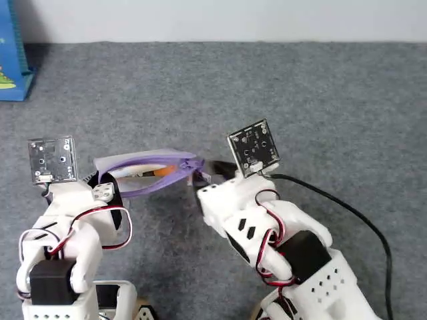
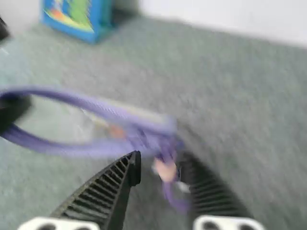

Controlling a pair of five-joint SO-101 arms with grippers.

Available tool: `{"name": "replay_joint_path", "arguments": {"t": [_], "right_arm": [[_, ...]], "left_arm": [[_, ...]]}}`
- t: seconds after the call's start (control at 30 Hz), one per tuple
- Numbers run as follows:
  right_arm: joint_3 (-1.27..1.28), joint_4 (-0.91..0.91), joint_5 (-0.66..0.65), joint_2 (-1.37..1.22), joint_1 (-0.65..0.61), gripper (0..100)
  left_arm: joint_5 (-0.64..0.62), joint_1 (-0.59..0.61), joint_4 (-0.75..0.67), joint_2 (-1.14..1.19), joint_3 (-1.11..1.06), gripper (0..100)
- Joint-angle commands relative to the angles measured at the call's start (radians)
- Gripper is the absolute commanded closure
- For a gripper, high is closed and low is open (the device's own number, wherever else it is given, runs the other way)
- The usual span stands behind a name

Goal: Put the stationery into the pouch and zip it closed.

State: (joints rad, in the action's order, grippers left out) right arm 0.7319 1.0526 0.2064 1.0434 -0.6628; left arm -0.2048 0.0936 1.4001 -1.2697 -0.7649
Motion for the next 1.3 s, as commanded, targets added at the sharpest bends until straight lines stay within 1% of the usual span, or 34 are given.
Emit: {"name": "replay_joint_path", "arguments": {"t": [0.0, 0.1, 0.27, 0.37, 0.5, 0.7, 0.97, 1.03, 1.17, 1.2, 1.27], "right_arm": [[-0.005, 0.027, 0.034, 0.021, 0.019, 76.9], [0.060, -0.021, 0.037, 0.019, 0.015, 79.2], [0.224, -0.228, 0.029, 0.019, 0.015, 80.5], [0.296, -0.346, -0.009, 0.019, 0.015, 80.5], [0.345, -0.450, -0.026, 0.018, 0.015, 80.5], [0.345, -0.487, -0.021, -0.035, 0.015, 80.5], [0.345, -0.636, -0.021, -0.225, 0.019, 80.9], [0.345, -0.641, -0.025, -0.236, 0.021, 84.8], [0.345, -0.630, -0.026, -0.196, 0.045, 98.1], [0.350, -0.630, -0.026, -0.174, 0.053, 99.5], [0.353, -0.595, -0.028, -0.125, 0.065, 98.5]], "left_arm": [[0.008, -0.002, -0.026, -0.020, 0.015, 99], [0.008, 0.000, -0.026, -0.020, 0.015, 99], [0.008, 0.000, -0.026, -0.020, 0.015, 99], [0.008, 0.000, -0.026, -0.020, 0.015, 99], [0.008, 0.000, -0.026, -0.020, 0.015, 99], [0.008, 0.000, -0.026, -0.020, 0.015, 99], [0.008, 0.003, -0.026, -0.020, 0.013, 99], [0.008, 0.021, -0.026, -0.020, 0.013, 99], [0.008, 0.026, -0.026, -0.020, 0.013, 99], [0.008, 0.026, -0.026, -0.020, 0.013, 99], [0.008, 0.026, -0.026, -0.020, 0.013, 99]]}}
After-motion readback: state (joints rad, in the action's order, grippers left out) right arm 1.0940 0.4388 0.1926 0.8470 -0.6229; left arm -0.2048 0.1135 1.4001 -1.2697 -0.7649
